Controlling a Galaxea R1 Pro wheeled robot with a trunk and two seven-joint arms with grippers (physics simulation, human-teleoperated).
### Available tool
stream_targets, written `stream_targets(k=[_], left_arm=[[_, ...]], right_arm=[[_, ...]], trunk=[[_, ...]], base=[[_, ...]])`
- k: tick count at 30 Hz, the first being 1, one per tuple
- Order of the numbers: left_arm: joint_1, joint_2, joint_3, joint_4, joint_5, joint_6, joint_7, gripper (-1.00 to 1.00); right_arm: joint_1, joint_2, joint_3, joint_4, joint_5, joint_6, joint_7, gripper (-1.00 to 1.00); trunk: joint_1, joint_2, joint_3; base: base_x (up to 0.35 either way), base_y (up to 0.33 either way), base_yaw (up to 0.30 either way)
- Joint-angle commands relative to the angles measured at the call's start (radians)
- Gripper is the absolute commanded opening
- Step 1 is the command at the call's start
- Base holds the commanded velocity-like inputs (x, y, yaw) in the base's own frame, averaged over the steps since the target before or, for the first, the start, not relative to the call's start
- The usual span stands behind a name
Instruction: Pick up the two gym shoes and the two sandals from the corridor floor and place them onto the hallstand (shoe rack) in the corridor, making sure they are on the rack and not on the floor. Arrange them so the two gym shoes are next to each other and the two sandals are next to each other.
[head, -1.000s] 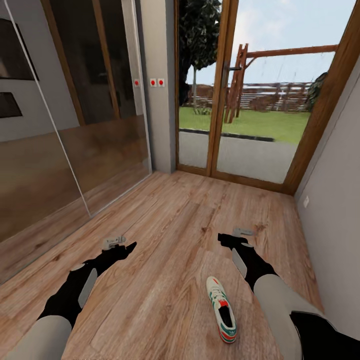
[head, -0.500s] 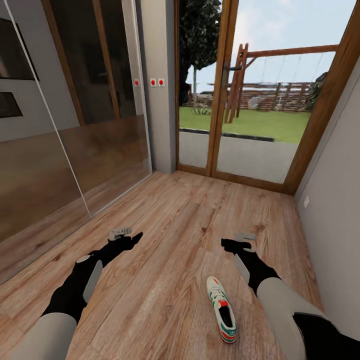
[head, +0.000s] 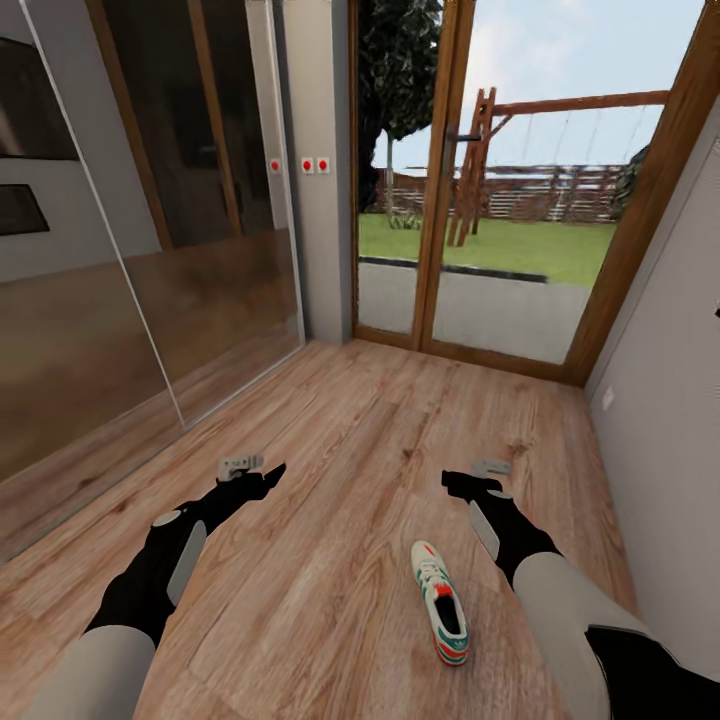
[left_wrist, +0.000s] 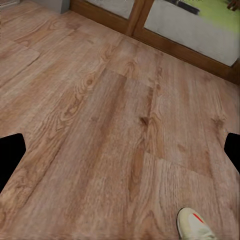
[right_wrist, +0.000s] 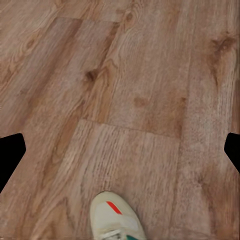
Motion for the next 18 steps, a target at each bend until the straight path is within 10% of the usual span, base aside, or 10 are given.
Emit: stream_targets(k=[1,18], left_arm=[[0.0,0.0,0.002,-0.001,0.01,0.01,-0.004,1.0],[0.0,0.0,0.001,-0.001,0.01,0.009,-0.004,1.0]], right_arm=[[0.0,0.001,-0.002,-0.002,-0.004,0.005,-0.003,1.0],[0.0,0.001,-0.002,-0.001,-0.004,0.005,-0.003,1.0]], trunk=[[-0.001,0.0,-0.001],[-0.001,0.0,-0.001]], base=[[-0.298,0.0,0.0],[-0.057,0.0,0.0]])
